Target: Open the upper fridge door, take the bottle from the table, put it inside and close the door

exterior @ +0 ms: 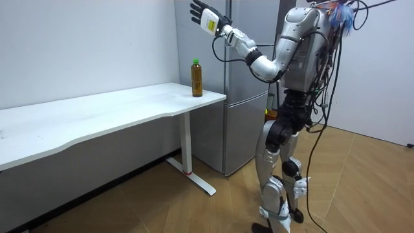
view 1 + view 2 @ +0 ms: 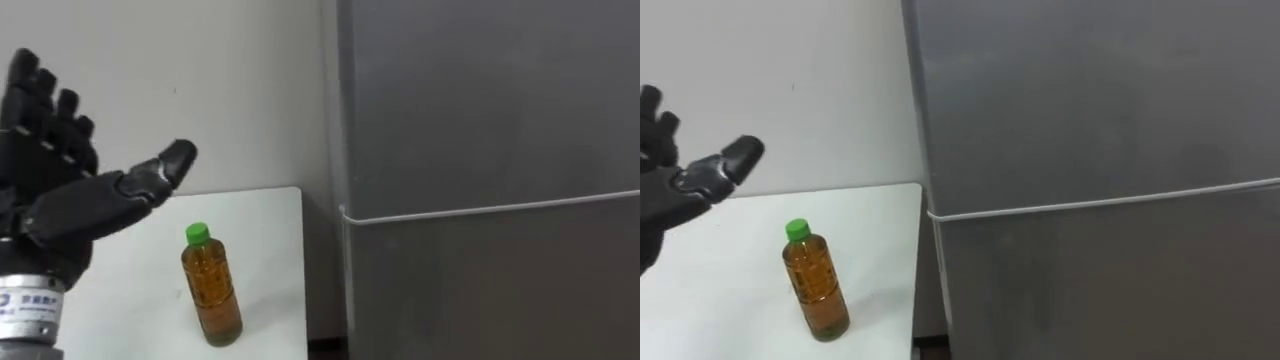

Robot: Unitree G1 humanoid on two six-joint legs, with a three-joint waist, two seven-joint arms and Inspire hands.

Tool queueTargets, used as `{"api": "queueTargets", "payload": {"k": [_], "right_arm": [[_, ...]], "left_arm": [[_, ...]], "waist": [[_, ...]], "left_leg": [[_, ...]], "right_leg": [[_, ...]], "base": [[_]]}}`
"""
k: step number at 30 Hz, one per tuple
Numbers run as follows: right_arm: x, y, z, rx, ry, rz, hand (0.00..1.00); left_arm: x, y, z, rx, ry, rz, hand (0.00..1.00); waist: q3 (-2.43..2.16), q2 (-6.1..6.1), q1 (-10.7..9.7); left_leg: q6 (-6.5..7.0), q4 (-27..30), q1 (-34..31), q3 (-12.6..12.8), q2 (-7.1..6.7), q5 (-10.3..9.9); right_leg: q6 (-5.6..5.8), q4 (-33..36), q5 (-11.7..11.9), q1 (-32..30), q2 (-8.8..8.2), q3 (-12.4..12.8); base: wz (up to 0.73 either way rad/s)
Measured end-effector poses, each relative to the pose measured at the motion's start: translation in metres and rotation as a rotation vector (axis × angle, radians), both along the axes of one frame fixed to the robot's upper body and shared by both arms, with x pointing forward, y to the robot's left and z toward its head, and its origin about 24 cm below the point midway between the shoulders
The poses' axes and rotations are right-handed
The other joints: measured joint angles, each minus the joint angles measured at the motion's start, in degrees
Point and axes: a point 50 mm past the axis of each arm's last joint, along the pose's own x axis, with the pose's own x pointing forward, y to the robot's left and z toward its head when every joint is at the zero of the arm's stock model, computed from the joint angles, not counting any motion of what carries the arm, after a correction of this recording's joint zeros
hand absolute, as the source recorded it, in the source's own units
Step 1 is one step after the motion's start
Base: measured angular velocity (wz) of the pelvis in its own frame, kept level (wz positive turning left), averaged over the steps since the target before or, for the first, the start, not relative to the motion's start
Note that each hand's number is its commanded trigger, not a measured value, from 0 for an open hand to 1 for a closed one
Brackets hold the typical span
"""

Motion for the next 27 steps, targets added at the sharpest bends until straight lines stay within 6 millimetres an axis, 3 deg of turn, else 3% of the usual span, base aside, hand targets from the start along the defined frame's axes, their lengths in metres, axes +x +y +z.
{"api": "queueTargets", "payload": {"k": [5,13,21,27], "right_arm": [[0.006,0.0,0.001,0.001,-0.009,0.008,0.0],[0.014,0.002,0.001,-0.004,-0.008,0.063,0.0],[0.022,0.003,0.002,-0.006,-0.018,0.092,0.0],[0.021,0.0,0.002,-0.009,-0.013,0.093,0.0]], "left_arm": [[0.003,-0.011,0.001,0.009,-0.006,-0.074,0.0],[0.013,-0.033,0.003,0.046,-0.015,-0.211,0.0],[0.025,-0.048,-0.011,0.083,0.072,-0.321,0.0],[0.035,-0.052,-0.014,0.08,0.103,-0.372,0.0]], "waist": [[-0.03,0.04,-0.94],[0.68,-0.96,-1.9],[1.19,-0.09,-3.31],[1.09,0.57,-3.46]], "left_leg": [[0.0,-0.01,0.14,0.5,0.02,0.01],[0.0,-0.06,0.37,1.06,0.0,0.0],[0.0,-0.11,-0.32,1.22,0.04,0.0],[0.0,-0.85,0.38,2.11,0.12,0.01]], "right_leg": [[0.0,-0.08,-0.03,-0.07,0.01,0.45],[0.02,-0.08,-0.03,-0.13,-0.01,1.49],[0.01,0.01,0.07,-0.61,0.04,1.67],[0.02,-0.03,0.07,-0.67,0.1,2.08]], "base": [[-0.05],[-0.03],[0.0],[-0.07]]}}
